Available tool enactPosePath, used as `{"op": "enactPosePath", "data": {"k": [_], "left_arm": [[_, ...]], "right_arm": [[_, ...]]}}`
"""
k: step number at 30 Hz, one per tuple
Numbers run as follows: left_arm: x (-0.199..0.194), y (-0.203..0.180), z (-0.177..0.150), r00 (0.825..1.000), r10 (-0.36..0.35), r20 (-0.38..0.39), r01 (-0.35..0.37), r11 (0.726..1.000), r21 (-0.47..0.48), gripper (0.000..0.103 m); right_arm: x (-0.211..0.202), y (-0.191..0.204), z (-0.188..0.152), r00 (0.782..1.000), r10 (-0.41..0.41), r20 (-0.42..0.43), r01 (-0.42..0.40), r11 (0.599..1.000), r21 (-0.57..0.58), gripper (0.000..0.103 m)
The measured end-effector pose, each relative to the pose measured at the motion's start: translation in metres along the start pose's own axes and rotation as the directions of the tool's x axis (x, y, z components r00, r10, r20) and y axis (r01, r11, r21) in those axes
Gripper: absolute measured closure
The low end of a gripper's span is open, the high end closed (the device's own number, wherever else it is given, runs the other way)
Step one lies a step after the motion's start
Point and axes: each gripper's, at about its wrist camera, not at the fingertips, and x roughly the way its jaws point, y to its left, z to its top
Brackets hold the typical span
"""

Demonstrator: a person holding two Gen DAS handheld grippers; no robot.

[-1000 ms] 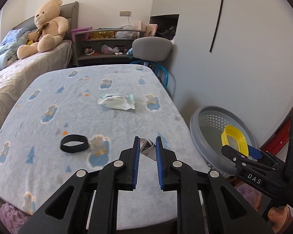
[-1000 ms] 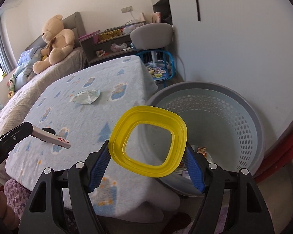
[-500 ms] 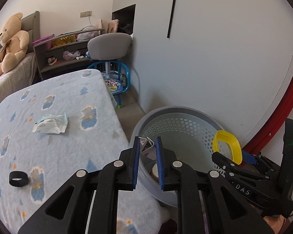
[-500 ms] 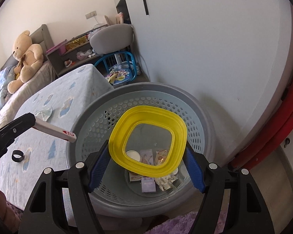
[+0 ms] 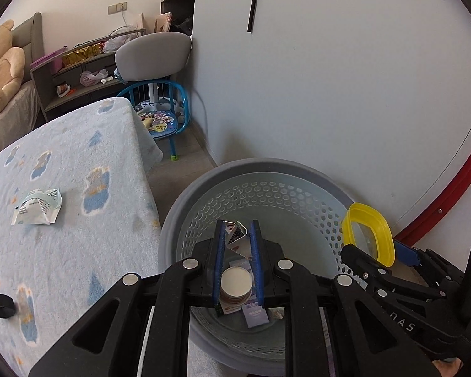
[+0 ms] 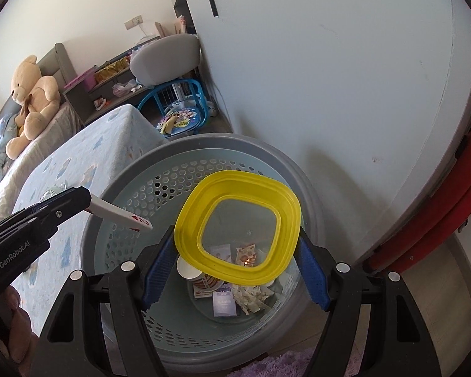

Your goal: Collect trash

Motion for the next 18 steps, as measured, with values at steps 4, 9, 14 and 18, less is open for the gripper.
{"op": "enactPosePath", "data": {"k": [4,9,14,18], "left_arm": [[-0.001,-0.001,0.000,1.000,0.002,0.003,-0.002,1.000,-0.004,0.086],[-0.005,-0.002,0.001,1.000,0.008,0.001,-0.008,1.000,-0.004,0.062],[-0.009,-0.002,-0.001,1.000,0.022,0.006,-0.022,1.000,-0.014,0.054],[-0.010,-0.002,-0.002,1.000,0.031,-0.001,-0.031,0.999,-0.017,0.051]], "right_arm": [[-0.002,-0.003,0.002,1.000,0.000,0.005,0.000,1.000,-0.002,0.031],[-0.007,-0.006,0.003,1.000,0.009,0.019,-0.010,1.000,0.009,0.025],[-0.010,-0.006,0.003,1.000,0.016,0.024,-0.017,1.000,0.014,0.025],[-0.009,-0.007,0.000,1.000,0.022,0.020,-0.022,1.000,0.016,0.025]]}}
